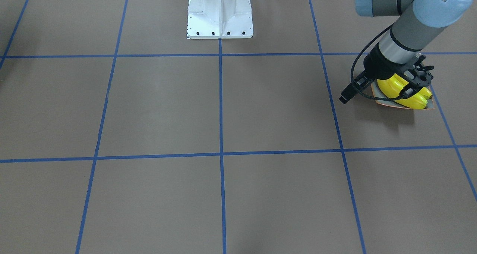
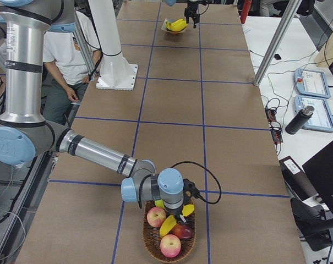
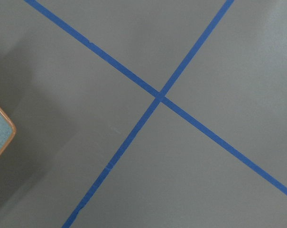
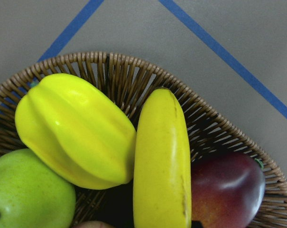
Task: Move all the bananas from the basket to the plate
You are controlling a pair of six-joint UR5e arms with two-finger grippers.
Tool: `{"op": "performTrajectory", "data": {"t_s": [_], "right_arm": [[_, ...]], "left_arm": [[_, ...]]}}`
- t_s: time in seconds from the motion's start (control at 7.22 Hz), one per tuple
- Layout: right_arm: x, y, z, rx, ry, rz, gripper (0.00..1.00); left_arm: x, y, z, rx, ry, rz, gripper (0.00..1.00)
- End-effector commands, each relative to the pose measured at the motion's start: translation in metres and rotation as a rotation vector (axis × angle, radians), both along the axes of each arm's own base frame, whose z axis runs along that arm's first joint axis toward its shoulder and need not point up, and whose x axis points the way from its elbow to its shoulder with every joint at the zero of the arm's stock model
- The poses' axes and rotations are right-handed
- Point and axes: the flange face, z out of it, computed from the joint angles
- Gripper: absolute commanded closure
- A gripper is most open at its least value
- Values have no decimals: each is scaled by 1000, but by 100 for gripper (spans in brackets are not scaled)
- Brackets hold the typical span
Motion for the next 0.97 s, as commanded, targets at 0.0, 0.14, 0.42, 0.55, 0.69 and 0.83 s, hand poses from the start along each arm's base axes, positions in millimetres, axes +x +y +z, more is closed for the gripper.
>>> {"op": "performTrajectory", "data": {"t_s": [0.0, 0.14, 0.42, 0.55, 0.69, 0.83], "right_arm": [[16, -35, -77, -24, -6, 32, 100], [16, -65, -142, -57, -14, 35, 100], [-41, -107, -249, -181, -214, 35, 100], [-84, -107, -272, -265, -321, 45, 100], [-125, -107, -313, -341, -386, 68, 100], [-173, -108, -362, -418, -424, 80, 100]], "left_arm": [[2, -3, -14, 3, 15, -15, 0], [3, -3, -18, 5, 21, -12, 0], [7, -7, -23, 58, 71, -18, 0], [11, -12, -27, 55, 117, -60, 0], [20, -23, -35, 52, 209, -125, 0], [29, -32, -35, 52, 300, -170, 0]]}}
